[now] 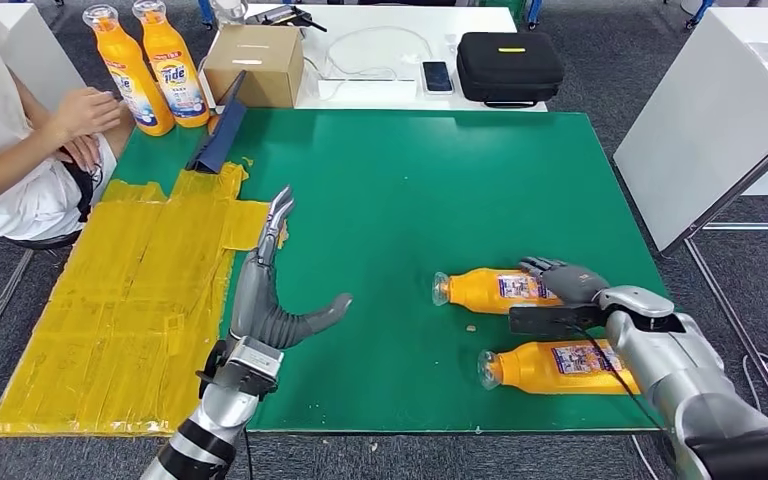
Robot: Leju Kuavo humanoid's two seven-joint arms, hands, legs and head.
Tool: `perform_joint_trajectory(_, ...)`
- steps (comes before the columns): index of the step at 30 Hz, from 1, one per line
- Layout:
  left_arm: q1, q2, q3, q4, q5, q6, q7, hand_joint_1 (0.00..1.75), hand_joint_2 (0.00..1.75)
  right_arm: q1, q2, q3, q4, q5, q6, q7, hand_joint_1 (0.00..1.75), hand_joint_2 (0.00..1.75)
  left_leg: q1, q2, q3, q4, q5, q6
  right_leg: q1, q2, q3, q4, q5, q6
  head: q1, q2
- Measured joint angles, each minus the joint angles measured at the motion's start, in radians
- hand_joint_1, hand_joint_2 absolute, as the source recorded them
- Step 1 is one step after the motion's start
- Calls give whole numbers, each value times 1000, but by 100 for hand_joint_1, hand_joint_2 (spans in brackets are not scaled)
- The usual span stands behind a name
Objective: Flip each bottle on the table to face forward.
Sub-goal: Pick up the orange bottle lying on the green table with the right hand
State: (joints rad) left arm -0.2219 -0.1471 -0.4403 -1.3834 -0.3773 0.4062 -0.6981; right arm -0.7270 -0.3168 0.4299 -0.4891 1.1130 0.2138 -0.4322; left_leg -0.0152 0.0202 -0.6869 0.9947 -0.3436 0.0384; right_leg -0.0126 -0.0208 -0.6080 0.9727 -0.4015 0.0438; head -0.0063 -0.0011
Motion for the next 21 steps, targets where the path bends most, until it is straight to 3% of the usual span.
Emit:
perform_joint_trajectory(3, -13, 1, -21, 16, 25, 11, 0, 0, 175, -21, -27, 48, 21, -21, 12, -18, 175, 175, 0, -1, 0, 0, 0, 1, 0, -1, 2, 0, 0, 1, 0, 0)
perform_joint_trajectory(7, -14, 4, -31, 27, 35, 5, 0, 0, 175, -21, -30, 80, 28, -54, -65, 11, 175, 175, -1, -1, 0, 0, 0, 1, -1, -1, 2, 0, 1, 1, 0, 0)
perform_joint_trajectory(14, 4, 3, -29, 28, 5, -67, 26, 0, 175, 42, 21, 100, -5, -100, -368, 116, 175, 175, -1, 2, 0, 0, 0, 0, 0, 1, 1, 0, 1, 2, 0, 0)
perform_joint_trajectory(19, 21, 3, -27, 18, -6, -81, 40, 0, 175, 77, 60, 99, -48, -102, -438, 154, 175, 175, 0, 3, 0, 0, 0, 0, 1, 1, 0, 0, 1, 1, 0, 0)
perform_joint_trajectory(21, 27, 2, -26, 15, -19, -89, 51, 0, 175, 104, 80, 82, -82, -109, -524, 179, 175, 175, 0, 3, -1, 0, 0, 0, 1, 1, 0, 0, 1, 1, 0, 0)
